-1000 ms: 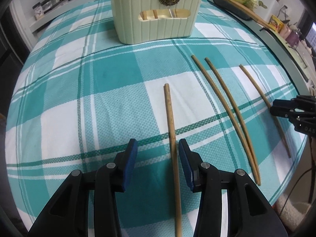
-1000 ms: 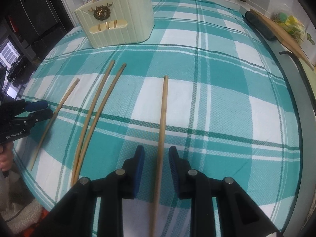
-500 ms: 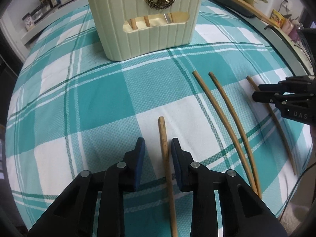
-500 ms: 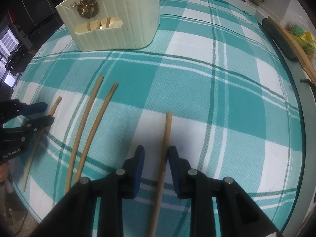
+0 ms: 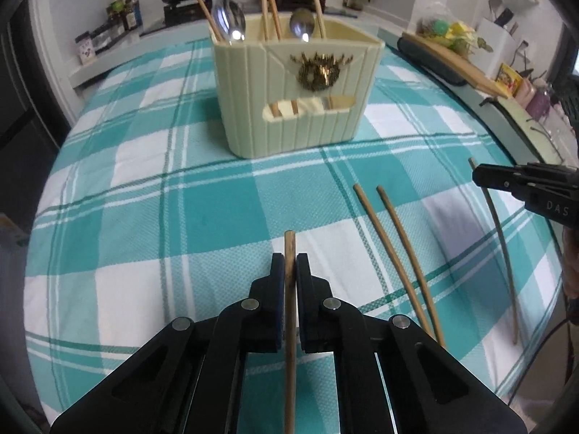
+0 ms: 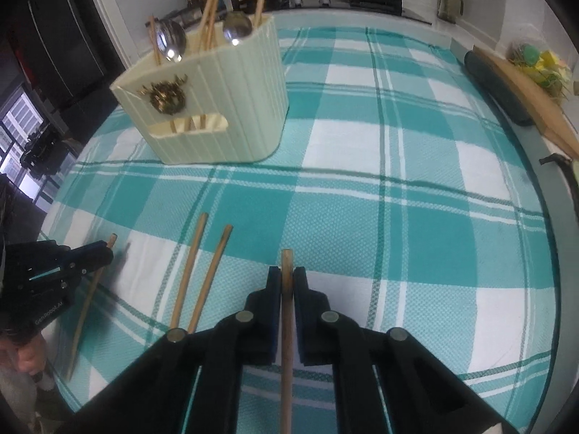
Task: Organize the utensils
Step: 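Lift the chopstick in the left tool while the right tool lifts its chopstick, then carry both chopsticks over the cream caddy and lower them in with both tools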
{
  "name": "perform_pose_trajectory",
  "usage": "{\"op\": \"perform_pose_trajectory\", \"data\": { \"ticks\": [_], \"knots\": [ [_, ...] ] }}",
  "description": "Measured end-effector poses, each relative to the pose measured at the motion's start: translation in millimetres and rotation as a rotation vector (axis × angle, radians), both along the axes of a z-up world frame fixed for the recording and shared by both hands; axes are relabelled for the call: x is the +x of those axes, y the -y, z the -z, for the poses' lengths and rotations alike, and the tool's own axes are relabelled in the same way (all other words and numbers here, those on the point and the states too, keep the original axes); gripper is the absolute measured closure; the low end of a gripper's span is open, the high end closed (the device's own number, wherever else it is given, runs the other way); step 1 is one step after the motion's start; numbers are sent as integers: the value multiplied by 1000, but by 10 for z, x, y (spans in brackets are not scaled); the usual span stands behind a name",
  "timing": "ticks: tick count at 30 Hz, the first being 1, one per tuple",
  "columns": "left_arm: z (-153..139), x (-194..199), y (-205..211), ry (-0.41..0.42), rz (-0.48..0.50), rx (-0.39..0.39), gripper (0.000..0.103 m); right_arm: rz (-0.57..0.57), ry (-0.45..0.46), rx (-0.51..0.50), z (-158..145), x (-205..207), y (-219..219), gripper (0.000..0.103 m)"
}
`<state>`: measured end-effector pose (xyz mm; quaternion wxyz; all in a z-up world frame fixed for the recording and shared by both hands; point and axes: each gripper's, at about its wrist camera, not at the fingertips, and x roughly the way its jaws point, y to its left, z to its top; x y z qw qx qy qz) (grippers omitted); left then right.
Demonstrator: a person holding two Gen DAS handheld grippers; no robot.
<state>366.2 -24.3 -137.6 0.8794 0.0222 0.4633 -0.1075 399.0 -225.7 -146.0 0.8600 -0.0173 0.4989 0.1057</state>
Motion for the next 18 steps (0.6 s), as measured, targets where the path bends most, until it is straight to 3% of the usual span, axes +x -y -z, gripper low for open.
{"op": "perform_pose_trajectory", "data": {
  "ticks": [9, 18],
  "knots": [
    [-1017, -653, -261, 237, -13, -103, 99, -59, 289, 36, -1128, -714, -6, 96],
    [-1437, -985, -336, 357, -31, -156, 99, -81, 498, 46, -1751, -1207, -97, 96]
  ]
}}
